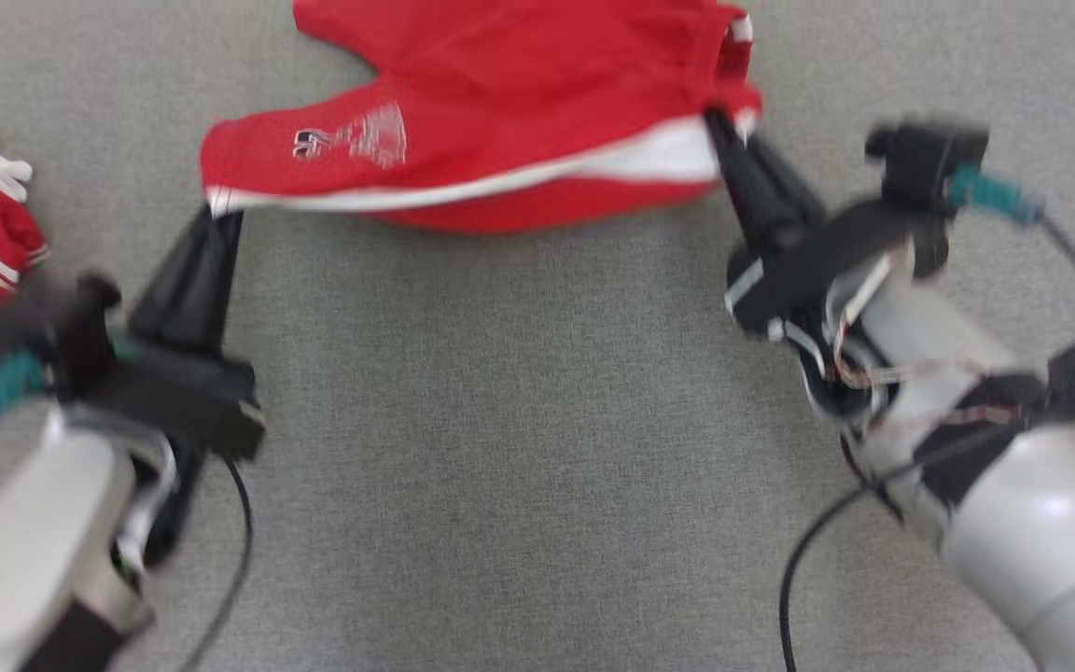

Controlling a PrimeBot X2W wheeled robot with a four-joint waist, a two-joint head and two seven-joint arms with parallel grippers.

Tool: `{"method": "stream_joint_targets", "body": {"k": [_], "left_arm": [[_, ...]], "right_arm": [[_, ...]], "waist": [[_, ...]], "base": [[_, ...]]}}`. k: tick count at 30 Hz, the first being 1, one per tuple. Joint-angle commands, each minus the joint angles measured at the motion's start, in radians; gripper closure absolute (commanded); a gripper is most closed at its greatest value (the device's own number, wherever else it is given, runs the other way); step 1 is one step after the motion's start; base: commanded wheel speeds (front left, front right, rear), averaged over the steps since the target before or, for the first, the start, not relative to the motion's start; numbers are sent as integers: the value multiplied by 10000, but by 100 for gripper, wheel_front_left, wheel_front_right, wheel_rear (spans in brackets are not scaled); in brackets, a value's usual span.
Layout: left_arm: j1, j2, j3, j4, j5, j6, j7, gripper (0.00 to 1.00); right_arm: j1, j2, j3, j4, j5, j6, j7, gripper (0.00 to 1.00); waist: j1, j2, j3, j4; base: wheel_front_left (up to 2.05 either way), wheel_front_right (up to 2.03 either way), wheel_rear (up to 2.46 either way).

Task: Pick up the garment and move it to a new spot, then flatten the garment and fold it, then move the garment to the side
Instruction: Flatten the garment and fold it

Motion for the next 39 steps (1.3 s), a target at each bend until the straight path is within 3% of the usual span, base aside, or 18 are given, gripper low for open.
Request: {"method": "stream_joint_targets", "body": {"k": [1, 6, 16, 32, 39], "left_arm": [[269, -32, 124, -149, -87, 62, -55, 100], [2270, -448, 381, -1017, 85, 369, -51, 100], [4963, -1340, 860, -868, 1090, 233, -53, 100], [7687, -2131, 2090, -910, 2335, 149, -53, 100], [7834, -2210, 2586, -859, 2423, -117, -53, 100]], "right_arm": [[228, -87, -29, -90, 19, -10, -66, 100], [1846, -329, -238, -800, -173, -10, -70, 100], [4625, -904, -1064, -2026, -931, -10, -56, 100], [7954, -2000, -852, -4173, -435, -10, 488, 100], [8335, -1971, -1117, -4538, -571, -10, 717, 100]], "waist": [[3, 1, -183, 20], [3, 1, -619, 64], [3, 1, -1441, 182], [3, 1, -2584, 372], [3, 1, -2528, 379]], "base": [[0, 0, 0], [0, 0, 0], [0, 0, 0], [0, 0, 0], [0, 0, 0]]}}
